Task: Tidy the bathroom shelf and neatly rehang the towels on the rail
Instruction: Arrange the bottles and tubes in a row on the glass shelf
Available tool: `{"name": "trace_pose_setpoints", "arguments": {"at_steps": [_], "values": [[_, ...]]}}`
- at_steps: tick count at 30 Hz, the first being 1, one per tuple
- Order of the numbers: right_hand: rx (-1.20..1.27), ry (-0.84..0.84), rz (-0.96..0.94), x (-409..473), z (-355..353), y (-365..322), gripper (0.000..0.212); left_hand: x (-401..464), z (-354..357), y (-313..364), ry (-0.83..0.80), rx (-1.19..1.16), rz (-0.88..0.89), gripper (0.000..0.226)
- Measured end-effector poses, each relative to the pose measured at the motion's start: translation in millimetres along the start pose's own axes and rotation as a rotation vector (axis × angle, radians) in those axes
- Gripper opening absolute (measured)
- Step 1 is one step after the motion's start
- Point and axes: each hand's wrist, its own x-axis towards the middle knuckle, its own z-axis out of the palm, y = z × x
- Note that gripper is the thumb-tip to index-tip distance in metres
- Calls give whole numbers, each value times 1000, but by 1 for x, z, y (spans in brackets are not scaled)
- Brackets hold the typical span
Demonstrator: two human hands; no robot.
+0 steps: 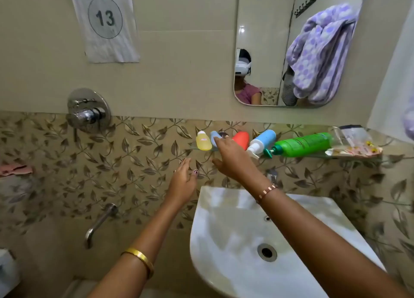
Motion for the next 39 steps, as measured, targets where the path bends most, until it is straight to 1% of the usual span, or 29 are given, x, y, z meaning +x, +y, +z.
{"name": "trace_pose_setpoints", "arguments": {"at_steps": [2,4,7,9,11,14,18,21,23,28,33,37,39], "values": [[-72,-66,-35,20,9,5,43,15,4,-4,36,-54,-34,49],[-155,-127,-59,38,17,11,35,30,7,-10,61,-92,-69,49],[-267,-153,-145,60,33,16,27,54,16,-21,116,-145,-137,48],[-292,-167,-193,70,41,17,27,68,22,-24,177,-219,-174,48],[-312,-166,-254,80,51,17,27,79,29,-27,203,-250,-184,47],[-324,-158,-269,89,63,15,27,92,34,-32,199,-220,-164,48],[-258,-150,-224,98,70,15,27,106,28,-43,249,-147,-157,50],[-249,-86,-250,97,73,15,25,112,24,-50,238,-133,-121,50],[-228,-42,-254,97,75,16,24,117,22,-52,209,-95,-66,50],[-108,62,-148,108,67,24,25,138,25,-48,122,-38,71,51],[65,104,4,127,51,30,22,159,31,-41,83,-26,163,58],[136,83,154,143,45,29,22,171,33,-38,89,14,207,68],[157,69,200,150,44,29,19,177,33,-36,86,9,223,71]]}}
